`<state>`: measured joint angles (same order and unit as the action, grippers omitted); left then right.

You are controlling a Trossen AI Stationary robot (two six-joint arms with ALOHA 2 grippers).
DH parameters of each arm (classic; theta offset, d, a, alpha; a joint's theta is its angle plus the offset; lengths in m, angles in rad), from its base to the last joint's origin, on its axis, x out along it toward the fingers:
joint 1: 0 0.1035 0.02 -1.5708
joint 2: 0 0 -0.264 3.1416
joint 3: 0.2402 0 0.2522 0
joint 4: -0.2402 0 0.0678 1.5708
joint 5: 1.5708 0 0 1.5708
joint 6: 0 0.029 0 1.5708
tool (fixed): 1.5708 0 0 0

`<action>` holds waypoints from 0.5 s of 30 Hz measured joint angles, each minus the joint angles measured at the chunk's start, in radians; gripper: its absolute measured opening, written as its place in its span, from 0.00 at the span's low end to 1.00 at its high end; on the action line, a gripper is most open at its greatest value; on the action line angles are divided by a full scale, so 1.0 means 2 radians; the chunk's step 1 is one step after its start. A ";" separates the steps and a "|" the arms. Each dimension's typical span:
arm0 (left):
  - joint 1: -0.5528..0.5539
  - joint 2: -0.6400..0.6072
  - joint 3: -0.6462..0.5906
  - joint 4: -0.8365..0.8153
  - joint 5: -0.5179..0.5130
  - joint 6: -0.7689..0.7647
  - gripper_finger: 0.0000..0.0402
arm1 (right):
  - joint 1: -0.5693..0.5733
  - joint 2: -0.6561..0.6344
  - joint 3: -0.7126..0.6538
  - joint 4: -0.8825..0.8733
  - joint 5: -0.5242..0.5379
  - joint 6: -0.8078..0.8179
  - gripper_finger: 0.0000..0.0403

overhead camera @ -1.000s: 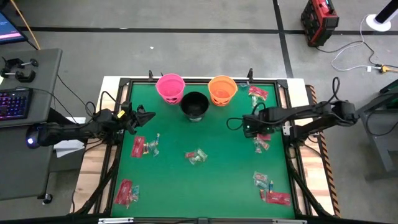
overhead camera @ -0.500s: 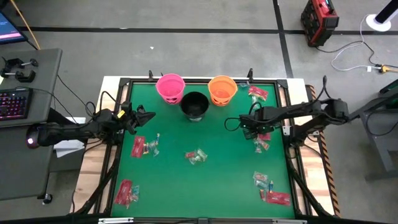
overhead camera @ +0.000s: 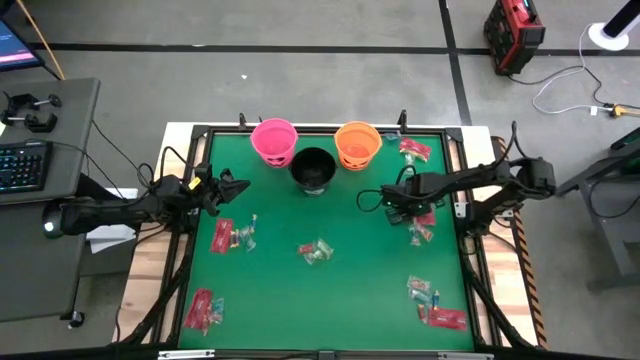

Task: Sort candy by brand, put in halloween buckets
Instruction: Put the orange candy into the black bucket

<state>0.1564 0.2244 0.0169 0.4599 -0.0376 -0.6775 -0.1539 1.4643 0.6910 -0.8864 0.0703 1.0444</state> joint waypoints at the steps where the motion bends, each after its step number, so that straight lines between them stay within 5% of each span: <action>1: 0.000 0.000 0.000 0.000 0.000 0.000 0.00 | 0.003 -0.001 0.000 0.000 -0.001 -0.004 0.23; 5: 0.000 0.000 0.000 0.000 0.000 0.000 0.00 | 0.017 -0.013 0.014 -0.035 -0.007 -0.022 0.05; 10: 0.000 0.000 0.000 0.000 0.000 0.000 0.00 | 0.026 -0.043 0.059 -0.121 0.029 -0.050 0.07; 15: 0.000 0.000 0.000 0.000 0.000 0.000 0.00 | 0.026 -0.091 0.120 -0.109 0.092 -0.073 0.02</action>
<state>0.1562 0.2245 0.0170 0.4599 -0.0376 -0.6777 -0.1017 1.2815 0.9318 -1.1047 0.2537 0.8980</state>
